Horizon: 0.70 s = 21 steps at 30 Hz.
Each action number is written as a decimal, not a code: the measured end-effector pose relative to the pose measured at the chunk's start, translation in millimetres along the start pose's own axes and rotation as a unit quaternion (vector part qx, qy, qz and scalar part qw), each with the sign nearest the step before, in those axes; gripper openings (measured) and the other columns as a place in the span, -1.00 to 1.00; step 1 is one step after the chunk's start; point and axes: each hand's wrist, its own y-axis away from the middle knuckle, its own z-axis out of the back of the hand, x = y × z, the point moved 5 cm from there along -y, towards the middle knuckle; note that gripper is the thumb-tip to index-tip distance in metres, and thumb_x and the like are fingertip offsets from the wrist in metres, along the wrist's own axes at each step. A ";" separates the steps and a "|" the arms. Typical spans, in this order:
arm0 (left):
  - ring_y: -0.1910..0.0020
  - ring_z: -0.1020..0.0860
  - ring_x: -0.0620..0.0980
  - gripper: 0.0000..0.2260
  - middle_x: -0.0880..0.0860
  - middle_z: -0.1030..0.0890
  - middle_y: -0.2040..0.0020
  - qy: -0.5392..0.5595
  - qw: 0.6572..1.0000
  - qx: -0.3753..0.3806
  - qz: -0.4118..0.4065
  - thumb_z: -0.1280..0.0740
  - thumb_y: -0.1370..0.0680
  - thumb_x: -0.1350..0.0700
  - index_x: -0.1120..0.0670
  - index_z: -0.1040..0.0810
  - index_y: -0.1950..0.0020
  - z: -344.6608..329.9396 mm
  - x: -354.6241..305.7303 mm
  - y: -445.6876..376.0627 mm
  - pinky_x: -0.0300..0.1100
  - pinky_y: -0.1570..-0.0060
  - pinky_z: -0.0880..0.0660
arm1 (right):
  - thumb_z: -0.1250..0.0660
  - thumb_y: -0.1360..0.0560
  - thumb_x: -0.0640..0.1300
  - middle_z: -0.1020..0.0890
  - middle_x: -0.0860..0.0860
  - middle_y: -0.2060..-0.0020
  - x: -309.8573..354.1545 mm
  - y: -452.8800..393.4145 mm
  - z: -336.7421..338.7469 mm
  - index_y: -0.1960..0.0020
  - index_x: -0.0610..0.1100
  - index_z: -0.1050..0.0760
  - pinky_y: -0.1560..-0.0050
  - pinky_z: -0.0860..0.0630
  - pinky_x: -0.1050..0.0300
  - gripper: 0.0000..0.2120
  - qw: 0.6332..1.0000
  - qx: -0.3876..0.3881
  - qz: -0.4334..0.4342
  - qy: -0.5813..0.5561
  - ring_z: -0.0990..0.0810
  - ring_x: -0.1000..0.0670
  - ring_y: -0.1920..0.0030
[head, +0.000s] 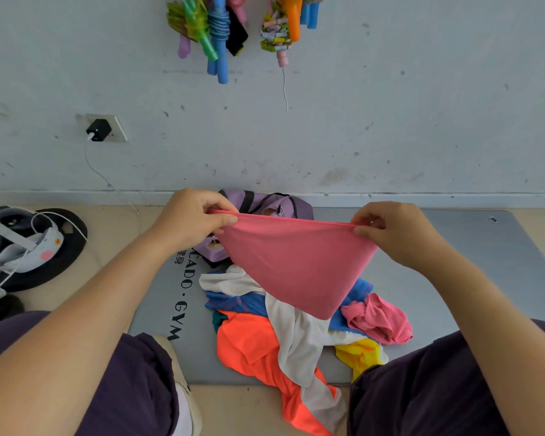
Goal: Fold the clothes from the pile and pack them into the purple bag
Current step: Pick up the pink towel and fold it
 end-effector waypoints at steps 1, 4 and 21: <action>0.27 -0.70 0.04 -0.78 0.00 -0.70 0.26 0.016 1.000 0.001 0.003 -0.50 -0.45 0.26 -0.09 -0.70 0.20 -0.7 -0.2 0.2 -0.01 0.07 -0.65 | -0.42 -0.46 -0.24 -0.61 0.09 0.21 -0.7 -0.8 0.6 0.12 -0.05 -0.63 0.24 -0.33 0.49 -0.90 1.000 -0.001 -0.004 0.009 -0.51 0.16 0.21; 0.24 -0.69 0.04 -0.76 -0.01 -0.70 0.25 0.024 1.000 -0.002 -0.009 -0.51 -0.45 0.25 -0.12 -0.69 0.21 -2.9 -2.7 1.4 0.03 0.03 -0.64 | -0.44 -0.43 -0.24 -0.57 0.03 0.20 1.7 -2.2 3.4 0.21 -0.01 -0.58 0.23 -0.30 0.43 -0.86 1.000 -0.014 -0.006 0.017 -0.51 0.08 0.19; 0.57 -0.44 -0.15 -0.78 -0.06 -0.59 0.46 0.097 0.979 -0.175 0.033 -0.55 -0.39 -0.05 0.04 -0.60 0.28 19.6 4.9 3.5 -0.31 0.54 -0.39 | -0.51 -0.42 -0.03 -0.48 0.05 0.49 -6.9 4.8 11.3 0.28 -0.13 -0.53 0.52 -0.31 0.31 -0.76 0.960 -0.068 -0.089 -0.258 -0.35 0.13 0.52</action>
